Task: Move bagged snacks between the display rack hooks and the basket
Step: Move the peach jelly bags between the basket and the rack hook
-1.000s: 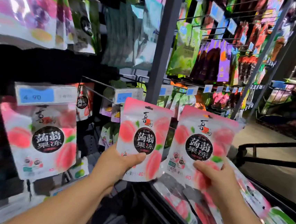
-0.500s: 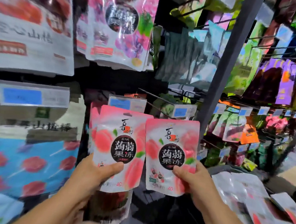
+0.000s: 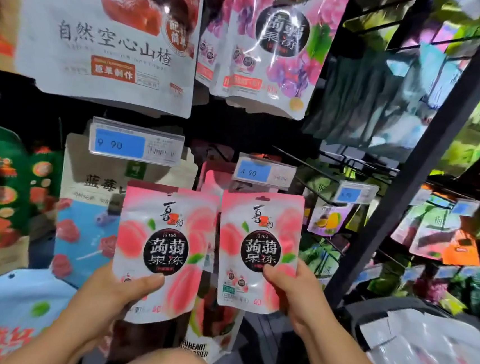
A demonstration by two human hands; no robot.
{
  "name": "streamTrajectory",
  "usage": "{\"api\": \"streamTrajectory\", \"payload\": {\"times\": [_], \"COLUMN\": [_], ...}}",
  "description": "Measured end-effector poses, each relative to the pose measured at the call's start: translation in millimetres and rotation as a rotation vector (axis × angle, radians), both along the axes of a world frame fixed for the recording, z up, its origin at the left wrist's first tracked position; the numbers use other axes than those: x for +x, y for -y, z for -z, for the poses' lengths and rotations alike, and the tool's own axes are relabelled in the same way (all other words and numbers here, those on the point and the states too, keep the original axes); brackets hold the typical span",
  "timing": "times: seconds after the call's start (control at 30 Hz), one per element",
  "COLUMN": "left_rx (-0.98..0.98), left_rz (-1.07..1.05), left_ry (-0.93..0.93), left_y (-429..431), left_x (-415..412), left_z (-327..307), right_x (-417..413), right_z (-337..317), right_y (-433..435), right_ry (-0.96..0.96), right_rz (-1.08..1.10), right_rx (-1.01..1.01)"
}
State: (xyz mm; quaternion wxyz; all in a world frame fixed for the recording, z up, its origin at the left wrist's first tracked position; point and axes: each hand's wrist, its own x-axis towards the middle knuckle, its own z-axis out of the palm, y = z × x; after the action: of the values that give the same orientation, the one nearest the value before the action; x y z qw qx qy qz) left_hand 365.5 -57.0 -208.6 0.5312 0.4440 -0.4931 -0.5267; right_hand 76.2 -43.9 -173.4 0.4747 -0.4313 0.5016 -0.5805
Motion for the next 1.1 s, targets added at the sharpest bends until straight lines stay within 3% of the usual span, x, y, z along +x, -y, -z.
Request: {"api": "streamTrajectory", "payload": {"times": [0.73, 1.1], "left_rx": [0.013, -0.027], "left_rz": [0.013, 0.031], "left_ry": [-0.115, -0.205], "left_y": [3, 0], "left_x": [16, 13], "left_z": [-1, -19], "right_x": [29, 20], "right_z": [-9, 5], "right_y": [37, 20], "right_ry": [0.058, 0.066], "right_rz": [-0.06, -0.133], "right_rx": [0.021, -0.06]}}
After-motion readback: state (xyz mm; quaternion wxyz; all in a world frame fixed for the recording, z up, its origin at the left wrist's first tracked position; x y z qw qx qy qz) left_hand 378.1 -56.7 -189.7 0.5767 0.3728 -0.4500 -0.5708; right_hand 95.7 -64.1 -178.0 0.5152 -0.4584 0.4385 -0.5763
